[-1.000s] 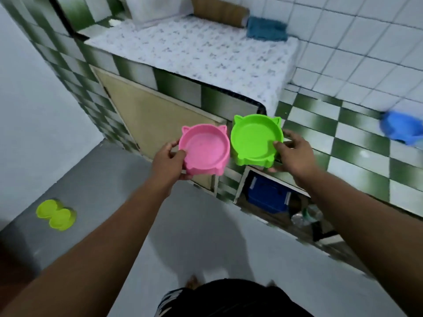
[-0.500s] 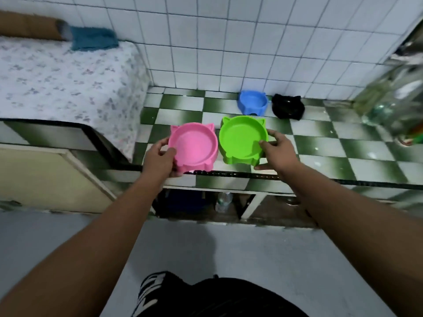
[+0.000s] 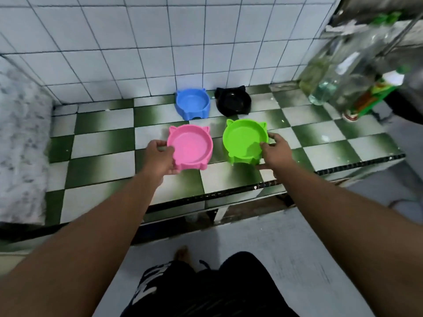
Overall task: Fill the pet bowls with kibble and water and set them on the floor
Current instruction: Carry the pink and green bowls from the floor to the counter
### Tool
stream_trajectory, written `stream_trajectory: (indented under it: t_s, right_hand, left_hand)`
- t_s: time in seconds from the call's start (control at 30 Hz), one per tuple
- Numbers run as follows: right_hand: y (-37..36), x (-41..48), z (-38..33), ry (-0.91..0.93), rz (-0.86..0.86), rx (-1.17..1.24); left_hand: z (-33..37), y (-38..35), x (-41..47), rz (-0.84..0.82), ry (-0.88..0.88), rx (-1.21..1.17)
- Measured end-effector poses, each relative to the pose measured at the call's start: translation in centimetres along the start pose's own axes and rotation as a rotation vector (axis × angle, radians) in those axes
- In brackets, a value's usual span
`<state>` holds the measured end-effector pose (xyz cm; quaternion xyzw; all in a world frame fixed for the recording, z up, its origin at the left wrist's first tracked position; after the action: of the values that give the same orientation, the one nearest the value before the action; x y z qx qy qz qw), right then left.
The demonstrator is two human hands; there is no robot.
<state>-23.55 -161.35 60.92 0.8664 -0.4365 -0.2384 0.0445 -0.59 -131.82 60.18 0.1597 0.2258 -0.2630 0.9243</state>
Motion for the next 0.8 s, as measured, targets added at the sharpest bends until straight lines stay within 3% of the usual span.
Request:
stream_trajectory:
  t_s: [0.2,0.33,0.53,0.7,0.8]
  right_hand:
    - [0.8,6.7,1.3,-0.051,-0.022,-0.034]
    - [0.8,10.3,0.3,-0.02,-0.08,-0.188]
    - [0.8,13.6,-0.2,-0.007,-0.17,-0.302]
    - [1.9,14.8,-0.7,0.068,-0.091,-0.551]
    - [1.9,14.9,-0.2,0.059,-0.091,-0.579]
  left_hand:
    - [1.2,-3.0,4.0,0.076,0.072,0.06]
    - [1.1,-4.3,5.5,0.157,0.094,0.087]
    - [0.3,-5.2,6.9,0.266,0.133,-0.022]
    - [0.9,-5.5,7.0,0.34,0.112,0.051]
    - [0.7,-5.6,7.1,0.36,0.137,0.113]
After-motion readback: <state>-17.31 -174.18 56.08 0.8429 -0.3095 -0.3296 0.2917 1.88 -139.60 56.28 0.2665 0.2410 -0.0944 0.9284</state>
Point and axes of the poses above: each hand's wrist, its own x-axis towards the middle knuckle, its own y-axis out of the back of the hand, z = x × y, the point moved 10 cm from there along x, towards the middle knuckle, and after that the axes turned 8 degrees about -z, right-handed, at the moved point
